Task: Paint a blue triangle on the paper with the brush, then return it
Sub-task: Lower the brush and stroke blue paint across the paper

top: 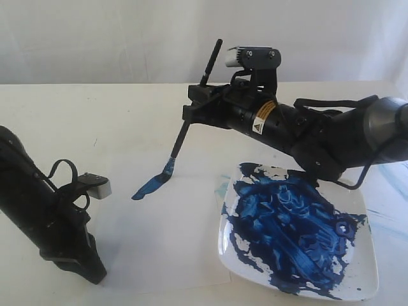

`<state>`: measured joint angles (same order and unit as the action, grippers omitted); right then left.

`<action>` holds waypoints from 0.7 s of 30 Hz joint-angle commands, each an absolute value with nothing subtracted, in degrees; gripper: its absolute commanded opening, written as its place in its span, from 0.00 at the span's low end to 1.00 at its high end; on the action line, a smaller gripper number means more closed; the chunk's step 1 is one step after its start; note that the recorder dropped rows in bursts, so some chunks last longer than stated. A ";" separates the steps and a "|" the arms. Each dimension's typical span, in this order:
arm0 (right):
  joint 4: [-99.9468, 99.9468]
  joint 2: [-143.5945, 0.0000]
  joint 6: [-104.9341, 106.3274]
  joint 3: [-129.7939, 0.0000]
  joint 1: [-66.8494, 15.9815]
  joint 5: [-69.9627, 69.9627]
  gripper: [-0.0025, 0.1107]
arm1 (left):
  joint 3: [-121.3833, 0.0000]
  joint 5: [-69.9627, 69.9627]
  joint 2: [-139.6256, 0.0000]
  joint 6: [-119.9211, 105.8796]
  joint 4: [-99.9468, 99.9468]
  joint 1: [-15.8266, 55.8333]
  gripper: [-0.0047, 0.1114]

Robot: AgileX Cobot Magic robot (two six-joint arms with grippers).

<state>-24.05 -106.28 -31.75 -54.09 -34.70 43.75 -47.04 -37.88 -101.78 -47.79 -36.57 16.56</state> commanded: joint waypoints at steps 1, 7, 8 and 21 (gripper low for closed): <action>-23.34 -105.83 -29.64 -54.19 -33.07 42.36 0.02 | -46.72 -38.78 -102.35 -48.14 -36.57 16.75 0.04; -22.63 -105.83 -29.27 -54.19 -31.46 42.36 0.02 | -46.72 -38.78 -102.35 -48.14 -36.57 16.75 0.04; -22.74 -105.83 -29.10 -54.19 -31.33 42.49 0.02 | -46.72 -38.78 -102.35 -48.14 -36.57 16.75 0.04; -22.63 -104.68 -28.36 -54.19 -30.67 42.49 0.02 | -46.72 -38.78 -102.35 -48.14 -36.57 16.75 0.04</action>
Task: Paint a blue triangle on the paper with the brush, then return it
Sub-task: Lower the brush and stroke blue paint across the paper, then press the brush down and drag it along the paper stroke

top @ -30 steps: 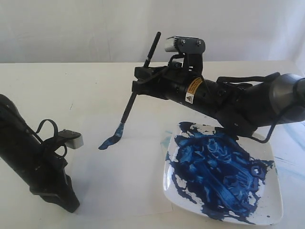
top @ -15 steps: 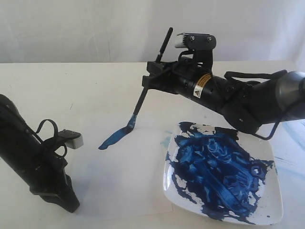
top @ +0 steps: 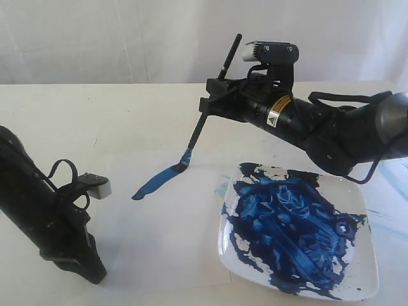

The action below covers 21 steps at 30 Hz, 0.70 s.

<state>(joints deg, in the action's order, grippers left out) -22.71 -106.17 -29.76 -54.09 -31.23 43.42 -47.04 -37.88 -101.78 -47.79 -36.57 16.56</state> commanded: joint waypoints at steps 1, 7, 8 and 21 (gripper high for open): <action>-22.63 -104.00 -28.50 -54.19 -30.67 42.49 0.02 | -46.72 -38.78 -102.35 -48.14 -36.57 16.75 0.04; -29.54 -96.09 -34.11 -53.98 -30.90 37.55 0.02 | -46.72 -38.78 -102.35 -48.14 -36.57 16.75 0.04; -33.94 -95.28 -39.21 -53.86 -30.90 37.68 0.02 | -46.72 -38.78 -102.35 -48.14 -36.57 16.75 0.04; -26.85 -98.46 -31.37 -54.19 -44.88 37.42 0.02 | -46.72 -40.41 -102.35 -48.14 -36.57 16.75 0.04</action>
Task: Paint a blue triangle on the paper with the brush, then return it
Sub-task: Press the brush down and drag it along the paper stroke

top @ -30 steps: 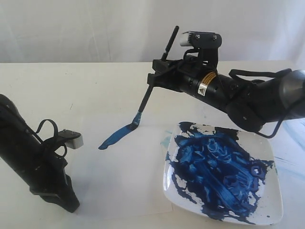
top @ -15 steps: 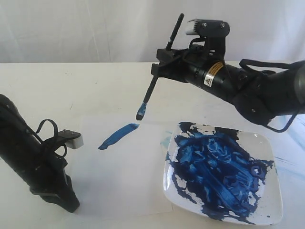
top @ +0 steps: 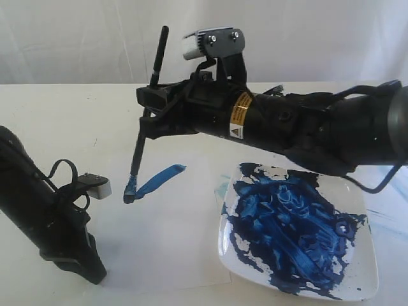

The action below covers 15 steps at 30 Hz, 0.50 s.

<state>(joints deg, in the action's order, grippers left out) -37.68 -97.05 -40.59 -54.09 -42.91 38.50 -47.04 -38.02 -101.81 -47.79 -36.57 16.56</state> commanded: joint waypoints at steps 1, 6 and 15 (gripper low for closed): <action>-22.75 -99.01 -28.45 -54.19 -45.27 37.42 0.02 | -46.72 -40.28 -102.35 -48.14 -36.57 16.75 0.04; -17.66 -100.21 -24.43 -54.19 -45.61 37.22 0.02 | -46.72 -40.11 -102.35 -48.14 -36.57 16.75 0.04; -14.84 -100.75 -23.30 -54.19 -45.73 37.22 0.02 | -46.72 -40.02 -102.35 -48.14 -36.57 16.75 0.04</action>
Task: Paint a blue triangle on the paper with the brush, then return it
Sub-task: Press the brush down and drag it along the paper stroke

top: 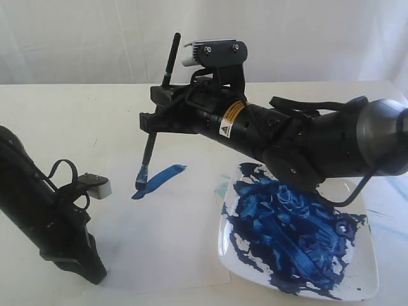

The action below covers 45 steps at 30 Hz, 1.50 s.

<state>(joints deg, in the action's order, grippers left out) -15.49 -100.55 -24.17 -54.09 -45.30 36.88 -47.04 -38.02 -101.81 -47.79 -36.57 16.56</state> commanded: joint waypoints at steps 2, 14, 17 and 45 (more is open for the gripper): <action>-14.84 -100.75 -23.40 -54.19 -45.73 37.22 0.02 | -46.72 -40.02 -102.35 -48.14 -36.57 16.75 0.04; -14.84 -102.47 -24.66 -54.19 -46.84 36.03 0.02 | -46.72 -40.02 -102.35 -48.14 -36.57 16.75 0.04; -14.84 -102.47 -24.66 -54.19 -46.83 34.89 0.02 | -46.72 -40.02 -102.35 -48.14 -36.57 16.75 0.04; -14.53 -96.35 -19.29 -54.19 -46.73 16.51 0.02 | -46.72 -40.37 -102.35 -48.14 -36.57 16.75 0.04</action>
<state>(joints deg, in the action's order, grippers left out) -14.09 -96.97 -21.32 -54.09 -46.82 20.77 -47.04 -38.04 -101.81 -47.79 -36.57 16.56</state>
